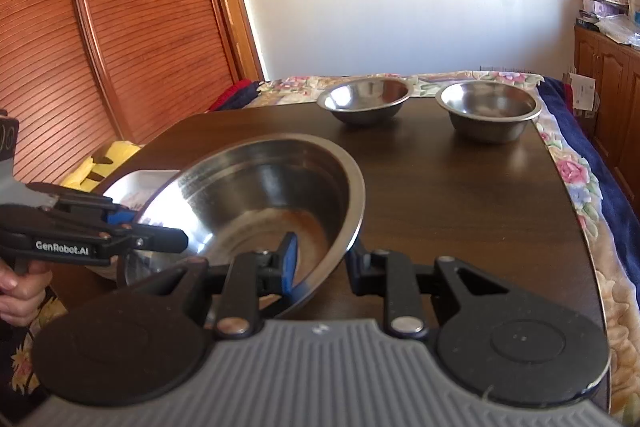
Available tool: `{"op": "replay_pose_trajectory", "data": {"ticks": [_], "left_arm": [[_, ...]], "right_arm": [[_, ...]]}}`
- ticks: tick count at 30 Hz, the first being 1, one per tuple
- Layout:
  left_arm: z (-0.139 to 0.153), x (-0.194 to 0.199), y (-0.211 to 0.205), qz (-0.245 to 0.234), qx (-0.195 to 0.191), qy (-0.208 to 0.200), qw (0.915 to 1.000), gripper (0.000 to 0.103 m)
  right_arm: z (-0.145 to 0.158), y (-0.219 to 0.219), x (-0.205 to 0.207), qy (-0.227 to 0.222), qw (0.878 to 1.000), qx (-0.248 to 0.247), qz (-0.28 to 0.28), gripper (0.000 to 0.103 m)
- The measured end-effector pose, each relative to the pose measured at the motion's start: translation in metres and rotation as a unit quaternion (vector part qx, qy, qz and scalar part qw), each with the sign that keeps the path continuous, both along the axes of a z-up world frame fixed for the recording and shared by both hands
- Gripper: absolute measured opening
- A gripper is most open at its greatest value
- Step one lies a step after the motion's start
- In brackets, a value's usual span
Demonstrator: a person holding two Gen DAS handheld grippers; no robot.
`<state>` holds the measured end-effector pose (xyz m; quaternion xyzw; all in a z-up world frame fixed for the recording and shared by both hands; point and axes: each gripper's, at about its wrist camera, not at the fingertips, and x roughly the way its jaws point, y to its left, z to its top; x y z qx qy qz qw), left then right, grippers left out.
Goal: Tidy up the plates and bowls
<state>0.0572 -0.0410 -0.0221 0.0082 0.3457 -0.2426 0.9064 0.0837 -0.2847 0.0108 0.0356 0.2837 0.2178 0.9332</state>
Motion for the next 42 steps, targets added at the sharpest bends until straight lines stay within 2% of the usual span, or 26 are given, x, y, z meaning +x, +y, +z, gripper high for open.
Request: {"op": "replay_pose_trajectory", "data": {"ticks": [14, 20, 23, 28, 36, 42], "left_arm": [[-0.003, -0.002, 0.001, 0.0, -0.004, -0.002, 1.0, 0.034], [-0.002, -0.002, 0.003, 0.01, 0.011, -0.011, 0.9998, 0.036], [0.0, -0.001, 0.007, 0.018, 0.011, -0.012, 0.9997, 0.045], [0.007, -0.001, 0.014, 0.023, 0.001, -0.02, 0.9995, 0.053], [0.023, 0.006, 0.014, 0.023, -0.009, -0.035, 0.9991, 0.055], [0.034, 0.023, 0.01, 0.025, -0.006, -0.049, 0.9985, 0.056]], "right_arm": [[-0.004, 0.0, 0.001, 0.005, 1.0, 0.002, 0.0, 0.028], [-0.002, 0.001, -0.001, -0.003, 1.0, -0.012, -0.005, 0.03], [0.0, -0.004, -0.001, -0.005, 1.0, -0.012, -0.012, 0.03], [0.011, -0.014, -0.002, -0.019, 0.999, -0.009, -0.026, 0.034], [0.04, -0.017, 0.007, -0.057, 0.998, -0.008, -0.03, 0.034], [0.057, -0.006, 0.024, -0.08, 0.996, -0.028, -0.013, 0.034]]}}
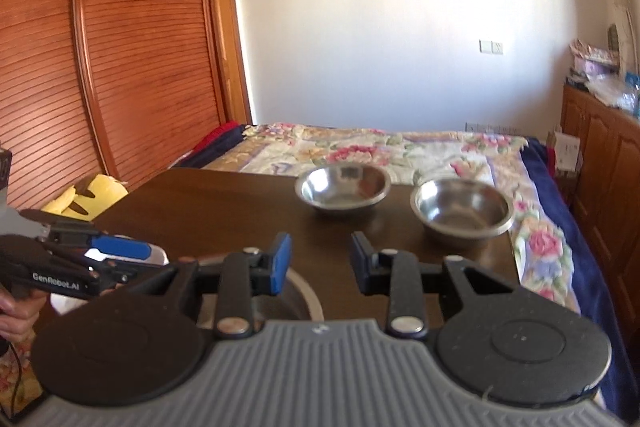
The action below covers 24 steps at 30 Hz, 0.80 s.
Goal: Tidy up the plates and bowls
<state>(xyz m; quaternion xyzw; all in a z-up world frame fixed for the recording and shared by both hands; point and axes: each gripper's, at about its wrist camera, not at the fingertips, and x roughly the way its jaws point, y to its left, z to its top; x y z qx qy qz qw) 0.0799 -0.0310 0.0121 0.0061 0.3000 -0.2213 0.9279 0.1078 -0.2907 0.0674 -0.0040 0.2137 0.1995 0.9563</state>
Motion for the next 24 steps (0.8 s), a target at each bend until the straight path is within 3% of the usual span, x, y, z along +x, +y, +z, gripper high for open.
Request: {"op": "replay_pose_trajectory", "data": {"ticks": [8, 12, 16, 24], "left_arm": [[0.017, 0.043, -0.007, 0.012, 0.016, -0.022, 0.9996, 0.066], [0.022, 0.067, -0.01, 0.018, 0.019, -0.029, 0.9992, 0.072], [0.023, 0.093, -0.011, 0.029, 0.025, -0.033, 0.9987, 0.081], [0.015, 0.136, -0.017, 0.037, 0.024, -0.02, 0.9988, 0.081]], "right_arm": [[0.005, 0.008, 0.046, 0.008, 1.0, -0.008, 0.009, 0.038], [-0.001, 0.012, 0.073, 0.015, 1.0, -0.017, 0.001, 0.048], [-0.012, 0.011, 0.098, 0.034, 0.999, -0.013, -0.003, 0.048], [-0.027, 0.013, 0.124, 0.06, 0.998, -0.004, 0.0, 0.048]]}}
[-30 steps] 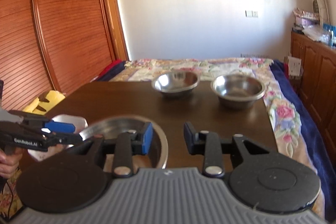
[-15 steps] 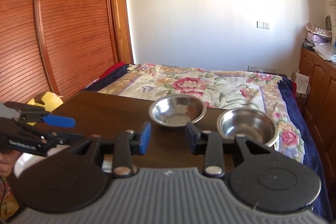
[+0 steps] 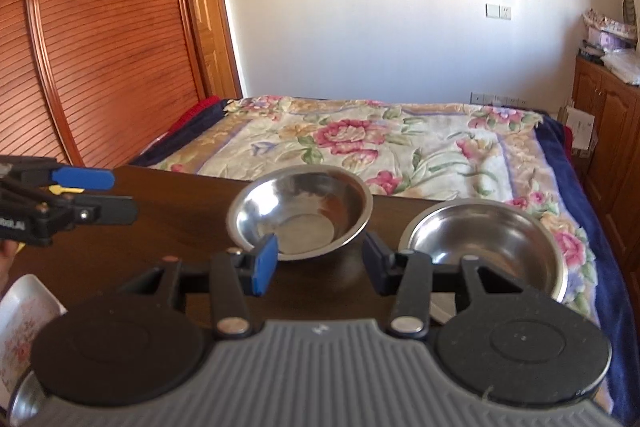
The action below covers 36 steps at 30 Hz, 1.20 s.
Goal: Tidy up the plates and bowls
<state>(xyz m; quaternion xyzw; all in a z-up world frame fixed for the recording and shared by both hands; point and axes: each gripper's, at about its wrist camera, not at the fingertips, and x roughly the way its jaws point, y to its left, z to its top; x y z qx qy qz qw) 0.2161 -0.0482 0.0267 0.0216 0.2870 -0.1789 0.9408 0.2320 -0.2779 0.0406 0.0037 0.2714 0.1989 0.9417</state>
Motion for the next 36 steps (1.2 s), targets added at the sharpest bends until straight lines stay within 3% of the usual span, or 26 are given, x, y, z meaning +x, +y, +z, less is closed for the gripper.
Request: {"op": "replay_pose_trajectory", "data": {"ticks": [5, 15, 30, 36], "left_arm": [[-0.006, 0.023, -0.007, -0.006, 0.002, 0.01, 0.9999, 0.081], [-0.028, 0.055, -0.014, -0.004, -0.008, 0.046, 0.9989, 0.065], [-0.046, 0.092, -0.019, 0.01, -0.041, 0.096, 0.9944, 0.064], [-0.053, 0.101, -0.021, 0.014, -0.035, 0.103, 0.9939, 0.055]], "right_arm": [[-0.004, 0.007, 0.013, 0.003, 1.0, -0.01, 0.003, 0.048], [-0.009, 0.015, 0.03, 0.012, 0.999, -0.037, 0.001, 0.048], [-0.016, 0.015, 0.048, 0.037, 0.999, -0.032, -0.004, 0.048], [-0.021, 0.017, 0.052, 0.046, 0.998, -0.033, -0.002, 0.048]]}}
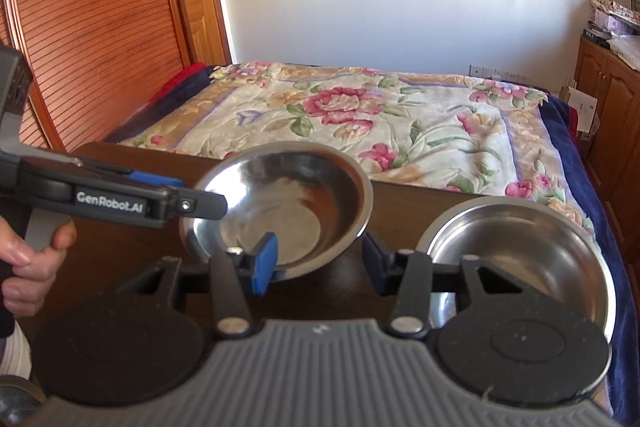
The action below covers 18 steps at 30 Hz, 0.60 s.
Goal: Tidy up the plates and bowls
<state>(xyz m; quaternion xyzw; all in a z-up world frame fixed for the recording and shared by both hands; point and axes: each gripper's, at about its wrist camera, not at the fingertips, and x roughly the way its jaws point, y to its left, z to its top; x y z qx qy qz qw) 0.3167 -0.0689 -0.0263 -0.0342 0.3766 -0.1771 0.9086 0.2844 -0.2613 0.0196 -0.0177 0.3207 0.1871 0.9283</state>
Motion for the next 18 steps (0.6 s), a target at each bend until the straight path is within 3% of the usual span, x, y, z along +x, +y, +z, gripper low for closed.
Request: {"op": "replay_pose_trajectory", "data": {"ticks": [5, 10, 12, 18], "left_arm": [[-0.002, 0.002, 0.0, 0.0, 0.0, 0.002, 1.0, 0.047], [-0.002, 0.002, 0.001, -0.008, -0.01, 0.004, 0.9999, 0.025], [-0.001, 0.001, 0.001, -0.015, -0.011, 0.006, 0.9998, 0.019], [0.005, -0.007, 0.005, -0.021, -0.014, 0.02, 0.9995, 0.019]], "right_arm": [[-0.003, -0.001, 0.007, 0.016, 1.0, 0.013, 0.002, 0.048], [-0.008, -0.006, 0.012, 0.03, 0.999, 0.041, 0.0, 0.048], [-0.008, -0.006, 0.011, 0.029, 0.999, 0.043, 0.001, 0.039], [-0.009, -0.002, 0.005, 0.025, 0.999, 0.034, 0.0, 0.034]]}}
